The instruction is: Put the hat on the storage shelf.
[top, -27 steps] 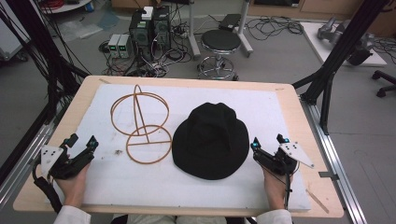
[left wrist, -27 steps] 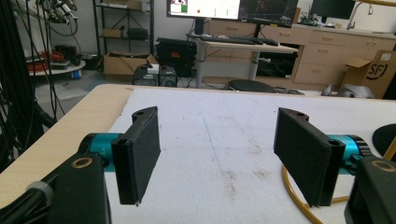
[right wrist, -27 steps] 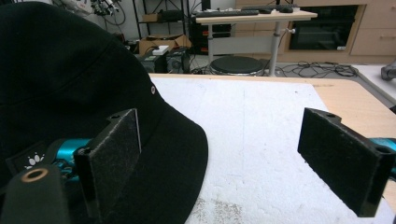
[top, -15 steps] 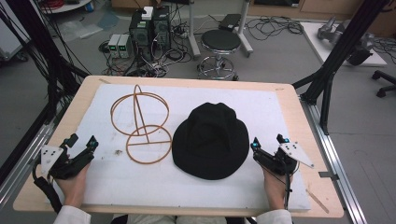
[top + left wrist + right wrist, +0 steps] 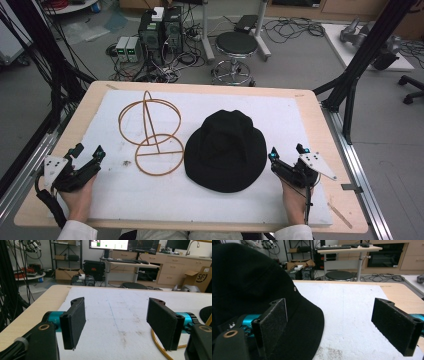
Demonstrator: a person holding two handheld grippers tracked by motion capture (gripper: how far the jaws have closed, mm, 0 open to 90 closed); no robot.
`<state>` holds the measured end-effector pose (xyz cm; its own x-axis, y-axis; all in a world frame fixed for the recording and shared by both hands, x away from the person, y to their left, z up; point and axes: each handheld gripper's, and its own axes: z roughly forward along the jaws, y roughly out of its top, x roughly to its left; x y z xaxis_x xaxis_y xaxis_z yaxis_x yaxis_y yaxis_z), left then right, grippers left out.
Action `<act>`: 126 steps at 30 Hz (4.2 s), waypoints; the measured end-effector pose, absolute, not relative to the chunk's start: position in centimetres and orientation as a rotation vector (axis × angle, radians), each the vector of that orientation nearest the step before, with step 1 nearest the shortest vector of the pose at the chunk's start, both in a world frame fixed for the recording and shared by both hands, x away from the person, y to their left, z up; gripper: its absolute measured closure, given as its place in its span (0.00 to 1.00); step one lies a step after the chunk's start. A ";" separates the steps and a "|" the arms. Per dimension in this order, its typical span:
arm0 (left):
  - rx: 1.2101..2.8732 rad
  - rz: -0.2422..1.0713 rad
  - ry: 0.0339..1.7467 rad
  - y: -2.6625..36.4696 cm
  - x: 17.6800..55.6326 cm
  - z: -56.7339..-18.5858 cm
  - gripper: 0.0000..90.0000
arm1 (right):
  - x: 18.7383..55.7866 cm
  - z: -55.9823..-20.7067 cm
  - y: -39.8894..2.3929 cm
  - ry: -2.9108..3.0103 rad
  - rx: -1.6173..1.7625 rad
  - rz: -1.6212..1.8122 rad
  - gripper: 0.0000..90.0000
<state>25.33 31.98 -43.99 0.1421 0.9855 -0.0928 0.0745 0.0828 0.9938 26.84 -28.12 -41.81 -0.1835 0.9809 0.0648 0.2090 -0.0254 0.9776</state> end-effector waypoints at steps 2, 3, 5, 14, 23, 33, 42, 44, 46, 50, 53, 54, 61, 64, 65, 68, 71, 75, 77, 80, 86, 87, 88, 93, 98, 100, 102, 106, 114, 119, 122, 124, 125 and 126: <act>1.260 1.004 1.190 32.0 25.3 -44.0 0.35 | 26.7 -41.7 -28.1 1.479 1.295 1.297 0.14; 1.259 1.004 1.190 32.0 25.3 -44.0 0.35 | 26.6 -41.7 -28.1 1.474 1.288 1.301 0.15; 1.260 1.003 1.189 32.0 25.4 -44.0 0.35 | 26.6 -41.5 -28.1 1.471 1.265 1.301 0.16; 1.270 0.994 1.180 31.8 25.5 -44.0 0.36 | 27.3 -40.1 -27.5 1.522 1.228 1.393 0.14; 1.273 0.994 1.175 31.7 25.5 -44.0 0.36 | 28.0 -38.9 -26.9 1.572 1.188 1.450 0.14; 1.283 0.985 1.165 31.4 25.6 -44.0 0.36 | 28.4 -37.7 -26.2 1.610 1.157 1.519 0.14; 1.275 0.979 1.170 31.5 25.6 -44.0 0.36 | 28.8 -37.0 -25.6 1.635 1.122 1.543 0.14; 1.279 0.981 1.168 31.5 25.5 -44.0 0.36 | 29.1 -36.9 -25.4 1.655 1.114 1.544 0.14; 1.279 0.980 1.167 31.4 25.6 -44.0 0.36 | 29.3 -36.8 -25.3 1.665 1.116 1.552 0.14; 1.282 0.978 1.164 31.3 25.6 -44.0 0.36 | 29.5 -36.8 -24.9 1.693 1.103 1.554 0.14; 1.286 0.980 1.162 31.3 25.6 -44.0 0.36 | 29.7 -37.0 -24.5 1.728 1.093 1.550 0.14; 1.286 0.980 1.162 31.3 25.6 -44.0 0.36 | 29.7 -37.0 -24.5 1.728 1.093 1.550 0.14; 1.282 0.980 1.163 31.3 25.6 -44.0 0.36 | 30.5 -37.8 -23.0 1.844 1.064 1.481 0.14; 1.284 0.978 1.164 31.3 25.6 -44.0 0.36 | 30.6 -38.0 -22.5 1.878 1.058 1.465 0.14; 1.284 0.978 1.164 31.3 25.6 -44.0 0.36 | 30.6 -38.1 -22.4 1.894 1.053 1.462 0.14; 1.280 0.976 1.165 31.3 25.6 -44.0 0.36 | 30.8 -38.4 -21.9 1.933 1.046 1.433 0.14; 1.278 0.974 1.166 31.3 25.6 -44.0 0.36 | 31.1 -38.9 -21.4 1.979 1.047 1.411 0.14; 1.278 0.974 1.167 31.4 25.6 -44.0 0.36 | 31.4 -39.6 -20.8 2.022 1.045 1.389 0.14; 1.277 0.974 1.167 31.4 25.6 -44.0 0.36 | 31.5 -39.8 -20.6 2.037 1.050 1.370 0.16; 1.276 0.974 1.167 31.4 25.6 -44.0 0.36 | 31.6 -40.1 -20.4 2.062 1.049 1.361 0.20; 1.276 0.974 1.168 31.4 25.6 -44.0 0.36 | 31.5 -40.2 -19.9 2.115 1.000 1.341 0.43; 1.277 0.973 1.168 31.4 25.6 -44.0 0.36 | 31.5 -40.3 -19.8 2.124 0.997 1.323 0.47; 1.277 0.973 1.168 31.4 25.6 -44.0 0.36 | 31.5 -40.3 -19.8 2.134 1.000 1.304 0.51; 1.276 0.973 1.168 31.4 25.6 -44.0 0.36 | 31.6 -40.3 -19.5 2.158 1.022 1.319 0.82; 1.276 0.972 1.168 31.4 25.6 -44.0 0.36 | 31.6 -40.2 -19.6 2.151 1.051 1.333 0.96; 1.275 0.971 1.168 31.4 25.6 -44.1 0.36 | 31.7 -40.2 -19.7 2.147 1.059 1.344 0.96; 1.275 0.969 1.168 31.4 25.6 -44.1 0.36 | 31.6 -40.2 -19.6 2.143 1.061 1.340 0.96; 1.277 0.968 1.166 31.3 25.7 -44.1 0.36 | 31.6 -40.2 -19.6 2.136 1.056 1.336 0.96; 1.276 0.969 1.167 31.4 25.6 -44.1 0.36 | 31.5 -40.2 -19.6 2.124 1.053 1.341 0.96; 1.275 0.969 1.168 31.4 25.6 -44.1 0.36 | 31.5 -40.2 -19.6 2.121 1.063 1.353 0.96; 1.276 0.969 1.167 31.4 25.6 -44.0 0.36 | 31.4 -40.1 -19.6 2.107 1.060 1.349 0.96; 1.276 0.970 1.168 31.5 25.6 -44.1 0.36 | 31.4 -40.1 -19.7 2.099 1.054 1.348 0.96; 1.276 0.970 1.168 31.5 25.6 -44.1 0.36 | 31.3 -40.0 -19.7 2.096 1.060 1.351 0.96; 1.273 0.969 1.168 31.5 25.6 -44.0 0.36 | 31.3 -40.0 -19.8 2.093 1.061 1.357 0.96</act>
